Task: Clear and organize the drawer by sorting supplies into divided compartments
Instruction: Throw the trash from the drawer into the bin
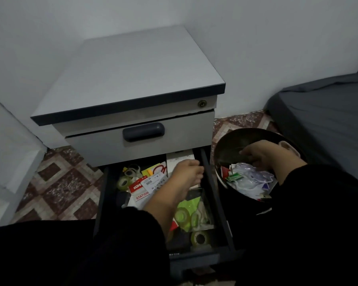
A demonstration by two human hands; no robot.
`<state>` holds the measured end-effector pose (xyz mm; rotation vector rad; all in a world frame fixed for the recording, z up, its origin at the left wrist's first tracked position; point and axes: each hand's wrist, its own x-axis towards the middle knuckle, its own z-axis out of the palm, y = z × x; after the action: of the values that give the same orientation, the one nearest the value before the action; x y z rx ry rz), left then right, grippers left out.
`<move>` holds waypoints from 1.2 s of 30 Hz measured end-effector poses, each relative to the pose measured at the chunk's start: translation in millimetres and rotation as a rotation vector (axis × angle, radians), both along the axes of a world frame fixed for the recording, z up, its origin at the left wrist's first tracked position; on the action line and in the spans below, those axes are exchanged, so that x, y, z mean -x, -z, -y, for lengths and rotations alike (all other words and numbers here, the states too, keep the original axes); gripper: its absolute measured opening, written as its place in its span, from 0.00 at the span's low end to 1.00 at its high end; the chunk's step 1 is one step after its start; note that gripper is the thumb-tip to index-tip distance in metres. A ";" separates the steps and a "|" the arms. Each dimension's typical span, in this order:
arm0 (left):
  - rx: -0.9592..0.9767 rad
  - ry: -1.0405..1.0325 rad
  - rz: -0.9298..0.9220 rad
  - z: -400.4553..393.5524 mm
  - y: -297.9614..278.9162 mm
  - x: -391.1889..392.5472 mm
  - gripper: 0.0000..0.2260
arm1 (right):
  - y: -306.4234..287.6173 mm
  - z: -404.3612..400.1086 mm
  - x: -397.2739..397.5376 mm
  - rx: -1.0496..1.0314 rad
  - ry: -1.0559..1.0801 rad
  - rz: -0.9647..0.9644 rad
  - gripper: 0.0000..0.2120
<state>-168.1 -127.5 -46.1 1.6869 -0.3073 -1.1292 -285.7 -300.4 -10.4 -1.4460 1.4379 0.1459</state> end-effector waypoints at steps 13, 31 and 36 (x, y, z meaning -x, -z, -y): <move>-0.359 0.029 0.478 -129.1 23.8 -61.8 0.13 | 40.2 -139.7 -51.5 0.321 -0.575 -0.173 0.06; -0.847 0.276 0.754 -139.3 54.7 -70.3 0.30 | 85.7 -173.2 -47.4 0.411 -0.646 -0.416 0.28; -0.834 0.298 0.797 -140.2 49.3 -67.3 0.32 | 70.2 -161.4 -52.8 0.494 -0.738 -0.430 0.19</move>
<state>-100.8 12.7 -95.4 2.8950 -0.6570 -0.7620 -232.8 -139.0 -80.6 -2.4290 1.2407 0.6261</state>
